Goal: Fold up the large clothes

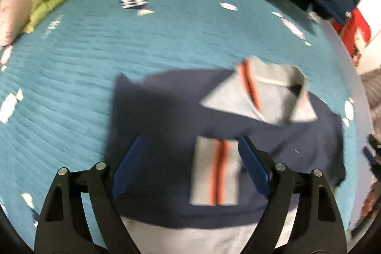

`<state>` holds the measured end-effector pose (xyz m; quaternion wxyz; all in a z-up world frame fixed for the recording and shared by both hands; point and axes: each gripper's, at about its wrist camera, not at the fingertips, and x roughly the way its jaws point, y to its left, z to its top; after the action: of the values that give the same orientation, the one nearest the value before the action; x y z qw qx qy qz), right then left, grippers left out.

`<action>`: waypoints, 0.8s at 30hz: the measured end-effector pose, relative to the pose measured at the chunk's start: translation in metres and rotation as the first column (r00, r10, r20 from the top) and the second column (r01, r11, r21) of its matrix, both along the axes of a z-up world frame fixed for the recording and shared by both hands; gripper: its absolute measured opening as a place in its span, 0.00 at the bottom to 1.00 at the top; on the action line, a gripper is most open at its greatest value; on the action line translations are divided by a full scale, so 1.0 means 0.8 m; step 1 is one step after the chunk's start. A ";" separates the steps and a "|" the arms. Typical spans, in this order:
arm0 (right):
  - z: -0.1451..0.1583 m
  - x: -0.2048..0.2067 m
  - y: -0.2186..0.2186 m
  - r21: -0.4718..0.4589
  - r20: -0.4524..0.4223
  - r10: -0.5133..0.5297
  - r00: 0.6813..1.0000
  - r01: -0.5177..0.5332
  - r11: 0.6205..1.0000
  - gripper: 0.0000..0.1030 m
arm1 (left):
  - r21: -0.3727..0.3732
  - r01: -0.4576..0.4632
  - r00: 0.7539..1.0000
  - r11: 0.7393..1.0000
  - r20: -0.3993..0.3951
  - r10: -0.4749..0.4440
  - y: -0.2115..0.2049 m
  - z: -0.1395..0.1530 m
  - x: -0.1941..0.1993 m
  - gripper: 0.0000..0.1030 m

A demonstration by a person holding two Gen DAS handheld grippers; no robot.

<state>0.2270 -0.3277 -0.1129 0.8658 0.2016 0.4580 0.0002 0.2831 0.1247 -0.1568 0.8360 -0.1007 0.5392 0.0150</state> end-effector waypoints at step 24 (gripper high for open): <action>-0.103 0.112 -0.046 0.003 -0.263 -0.147 0.953 0.153 0.988 0.06 | 0.115 0.010 0.990 0.993 -0.140 0.006 0.043 -0.060 0.071 0.15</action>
<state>0.3167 -0.3649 -0.1951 0.7926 0.2438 0.5520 -0.0868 0.3399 0.1593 -0.2045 0.8005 -0.0505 0.5949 0.0523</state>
